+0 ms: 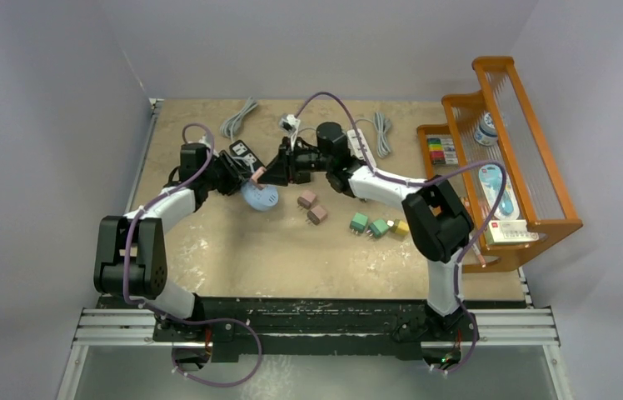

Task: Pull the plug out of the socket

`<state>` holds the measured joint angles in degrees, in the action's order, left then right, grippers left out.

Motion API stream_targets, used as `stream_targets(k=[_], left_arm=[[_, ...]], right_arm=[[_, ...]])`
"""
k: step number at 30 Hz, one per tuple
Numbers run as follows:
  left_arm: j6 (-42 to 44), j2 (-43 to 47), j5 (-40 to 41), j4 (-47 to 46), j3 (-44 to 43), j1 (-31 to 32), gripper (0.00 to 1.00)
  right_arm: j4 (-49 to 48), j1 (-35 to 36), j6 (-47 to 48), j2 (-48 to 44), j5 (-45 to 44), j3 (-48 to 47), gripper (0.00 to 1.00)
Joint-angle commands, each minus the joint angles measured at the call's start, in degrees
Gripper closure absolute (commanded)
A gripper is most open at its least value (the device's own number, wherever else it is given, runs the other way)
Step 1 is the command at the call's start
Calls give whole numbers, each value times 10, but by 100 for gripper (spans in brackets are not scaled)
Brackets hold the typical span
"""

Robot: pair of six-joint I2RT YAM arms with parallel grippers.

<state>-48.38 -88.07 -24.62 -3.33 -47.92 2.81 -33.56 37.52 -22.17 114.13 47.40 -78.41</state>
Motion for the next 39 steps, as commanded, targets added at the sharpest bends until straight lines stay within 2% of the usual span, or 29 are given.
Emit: stream_targets(k=[1,2,5,7,13,16,18,19,20,22,25,28,32,36,38,39], left_arm=[[32,22,44,19,-33,-1,100],[41,26,58,37,-36,-1,100],[75,36,118,109,-45,-1,100],[84,42,123,128,-42,-6,100],[98,54,125,159,-16,-32,100],[90,59,92,151,8,-66,100],[85,64,77,150,17,-86,98],[90,67,77,157,17,-92,93],[94,69,83,166,14,-97,86],[109,78,107,190,4,-101,61],[123,94,148,212,-12,-101,37],[136,98,185,235,-29,-101,30],[148,97,213,251,-48,-101,25],[150,108,227,248,-62,-101,23],[153,116,224,241,-69,-101,22],[157,121,219,234,-71,-101,21]], right_arm=[[-69,-7,-53,-54,34,12,100],[-82,-20,-79,-50,19,28,100],[75,-29,30,-56,-91,39,100],[122,-37,62,-59,-109,56,100],[132,-66,67,-72,-108,131,100],[128,-68,64,-73,-110,150,98],[126,-68,60,-70,-110,159,86],[127,-69,60,-68,-111,162,81],[127,-69,60,-68,-114,165,74],[128,-71,61,-70,-127,172,64],[142,-71,68,-71,-150,168,55],[166,-71,81,-74,-183,155,47],[177,-71,92,-92,-217,144,33],[168,-71,95,-118,-245,141,28],[151,-72,95,-141,-266,150,19],[139,-72,94,-156,-277,157,3]])
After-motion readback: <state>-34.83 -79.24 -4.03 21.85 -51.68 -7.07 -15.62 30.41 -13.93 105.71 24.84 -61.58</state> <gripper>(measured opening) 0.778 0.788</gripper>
